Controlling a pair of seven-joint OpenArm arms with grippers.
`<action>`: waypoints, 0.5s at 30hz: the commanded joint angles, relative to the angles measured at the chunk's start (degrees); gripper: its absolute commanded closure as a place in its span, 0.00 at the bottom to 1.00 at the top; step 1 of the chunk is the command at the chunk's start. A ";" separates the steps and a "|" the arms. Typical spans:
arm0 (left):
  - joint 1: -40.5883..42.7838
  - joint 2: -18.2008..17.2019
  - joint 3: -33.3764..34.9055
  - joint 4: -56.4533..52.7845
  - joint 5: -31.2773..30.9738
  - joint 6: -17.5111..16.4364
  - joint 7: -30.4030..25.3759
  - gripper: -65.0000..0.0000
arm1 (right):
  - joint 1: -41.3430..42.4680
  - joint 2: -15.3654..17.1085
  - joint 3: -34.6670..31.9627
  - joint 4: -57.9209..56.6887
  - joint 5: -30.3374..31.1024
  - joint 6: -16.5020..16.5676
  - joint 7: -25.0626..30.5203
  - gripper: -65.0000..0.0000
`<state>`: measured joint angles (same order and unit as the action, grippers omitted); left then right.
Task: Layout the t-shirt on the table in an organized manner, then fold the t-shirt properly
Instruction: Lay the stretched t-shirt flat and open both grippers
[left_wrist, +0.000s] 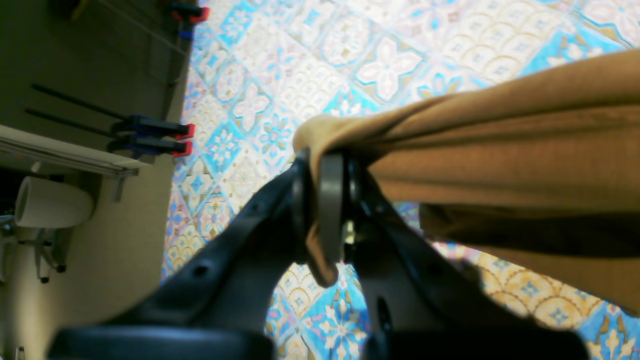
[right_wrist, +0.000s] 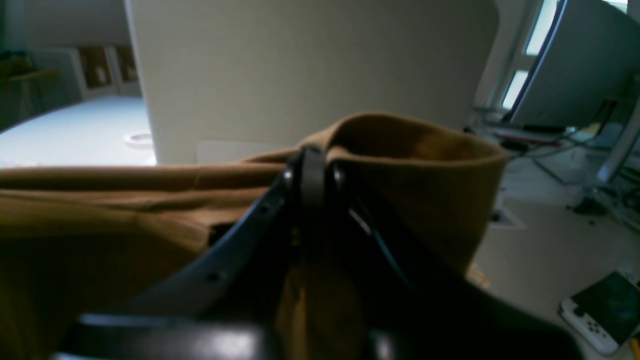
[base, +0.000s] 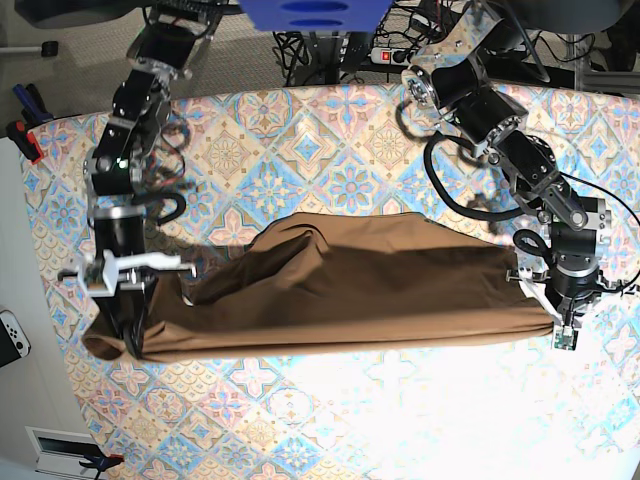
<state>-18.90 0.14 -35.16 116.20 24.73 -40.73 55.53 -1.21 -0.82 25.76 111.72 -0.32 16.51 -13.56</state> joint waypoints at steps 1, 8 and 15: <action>-1.46 -0.54 0.21 0.50 1.07 0.73 -0.80 1.00 | 2.40 0.51 0.22 0.59 0.45 -1.44 0.86 1.00; -3.04 -2.56 7.24 -8.64 1.16 0.73 -1.24 1.00 | 15.85 2.80 -7.16 -3.28 0.45 -1.44 -11.27 1.00; -10.25 -5.81 7.68 -26.84 0.81 0.73 -1.33 1.00 | 25.08 5.79 -12.97 -22.71 0.54 -1.44 -12.59 1.00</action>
<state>-27.77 -4.91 -27.51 88.75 25.28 -40.38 54.61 21.76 4.67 12.67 87.92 -0.19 15.64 -27.97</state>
